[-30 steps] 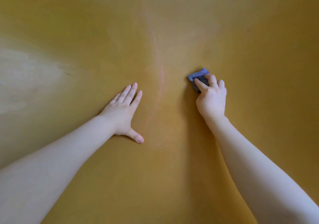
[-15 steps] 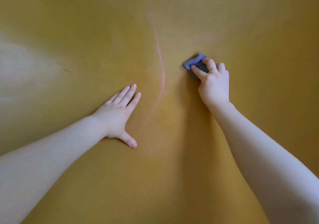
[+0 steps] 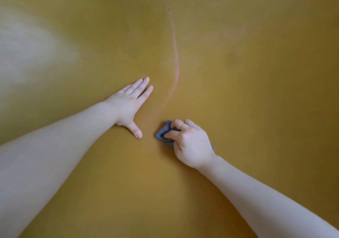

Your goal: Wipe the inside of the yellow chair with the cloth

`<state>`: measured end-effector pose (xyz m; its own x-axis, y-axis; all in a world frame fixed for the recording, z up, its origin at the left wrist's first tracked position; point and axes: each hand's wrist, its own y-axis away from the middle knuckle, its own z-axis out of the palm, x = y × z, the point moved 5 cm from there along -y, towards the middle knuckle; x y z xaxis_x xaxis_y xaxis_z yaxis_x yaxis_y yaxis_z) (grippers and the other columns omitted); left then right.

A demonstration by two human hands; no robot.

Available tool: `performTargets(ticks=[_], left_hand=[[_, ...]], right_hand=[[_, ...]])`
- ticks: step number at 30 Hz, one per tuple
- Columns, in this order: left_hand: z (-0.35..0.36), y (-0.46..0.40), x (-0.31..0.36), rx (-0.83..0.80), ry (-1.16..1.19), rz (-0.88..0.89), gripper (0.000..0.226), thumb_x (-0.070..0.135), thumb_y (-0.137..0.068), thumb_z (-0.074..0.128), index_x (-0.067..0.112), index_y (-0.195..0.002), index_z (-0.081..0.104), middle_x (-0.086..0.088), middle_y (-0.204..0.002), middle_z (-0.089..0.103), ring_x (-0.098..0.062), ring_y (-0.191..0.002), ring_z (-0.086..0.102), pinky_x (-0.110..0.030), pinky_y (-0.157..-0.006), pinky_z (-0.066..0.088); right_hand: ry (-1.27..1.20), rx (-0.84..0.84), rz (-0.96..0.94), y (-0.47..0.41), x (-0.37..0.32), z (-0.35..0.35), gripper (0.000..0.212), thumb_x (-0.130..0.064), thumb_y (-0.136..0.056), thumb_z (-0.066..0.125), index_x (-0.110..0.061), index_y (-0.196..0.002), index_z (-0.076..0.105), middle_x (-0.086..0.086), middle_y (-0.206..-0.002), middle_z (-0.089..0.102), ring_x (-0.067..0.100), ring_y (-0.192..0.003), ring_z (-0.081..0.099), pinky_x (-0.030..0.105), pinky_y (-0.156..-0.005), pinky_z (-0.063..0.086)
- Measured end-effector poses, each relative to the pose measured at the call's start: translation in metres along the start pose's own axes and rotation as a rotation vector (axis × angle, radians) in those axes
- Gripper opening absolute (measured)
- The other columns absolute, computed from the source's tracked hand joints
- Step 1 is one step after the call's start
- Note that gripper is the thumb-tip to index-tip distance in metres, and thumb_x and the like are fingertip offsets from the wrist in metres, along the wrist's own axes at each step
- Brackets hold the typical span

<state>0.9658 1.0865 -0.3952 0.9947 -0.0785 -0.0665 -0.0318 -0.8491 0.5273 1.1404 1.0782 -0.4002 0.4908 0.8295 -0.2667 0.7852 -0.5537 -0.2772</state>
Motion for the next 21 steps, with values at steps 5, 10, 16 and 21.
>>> performTargets(ticks=[5,10,16,21], left_hand=[[-0.003,0.002,0.002,0.014,-0.104,-0.034,0.146,0.076,-0.052,0.067,0.010,-0.144,-0.025,-0.013,-0.149,-0.035,-0.023,-0.141,-0.026,-0.034,-0.112,-0.016],[-0.003,0.003,0.001,0.085,-0.169,-0.035,0.145,0.082,-0.050,0.061,0.010,-0.146,-0.021,-0.013,-0.151,-0.031,-0.027,-0.140,-0.028,-0.044,-0.112,-0.017],[0.014,0.031,-0.014,0.179,0.071,-0.027,0.128,0.076,-0.062,0.060,0.015,-0.149,-0.011,-0.009,-0.153,-0.028,-0.027,-0.141,-0.023,-0.043,-0.115,-0.011],[0.026,0.052,-0.043,0.063,0.069,0.051,0.124,0.077,-0.063,0.057,0.012,-0.150,-0.002,-0.010,-0.155,-0.021,-0.020,-0.144,-0.017,-0.035,-0.117,-0.006]], right_hand=[[0.148,0.050,0.163,-0.008,0.050,-0.030,0.048,-0.017,-0.072,0.029,-0.024,-0.086,0.074,0.008,-0.086,0.066,0.027,-0.056,0.049,0.026,-0.050,0.039],[0.106,0.226,0.531,-0.006,0.031,-0.013,0.045,-0.005,-0.065,0.035,-0.018,-0.081,0.075,0.012,-0.086,0.065,0.029,-0.061,0.045,0.032,-0.058,0.039],[-0.014,0.061,0.360,0.015,-0.065,0.018,0.044,-0.014,-0.071,0.032,-0.023,-0.081,0.074,0.007,-0.079,0.062,0.023,-0.054,0.040,0.026,-0.052,0.044],[0.074,0.011,0.392,0.016,-0.039,-0.001,0.045,-0.019,-0.079,0.032,-0.022,-0.091,0.075,0.013,-0.095,0.066,0.030,-0.060,0.048,0.035,-0.058,0.050]])
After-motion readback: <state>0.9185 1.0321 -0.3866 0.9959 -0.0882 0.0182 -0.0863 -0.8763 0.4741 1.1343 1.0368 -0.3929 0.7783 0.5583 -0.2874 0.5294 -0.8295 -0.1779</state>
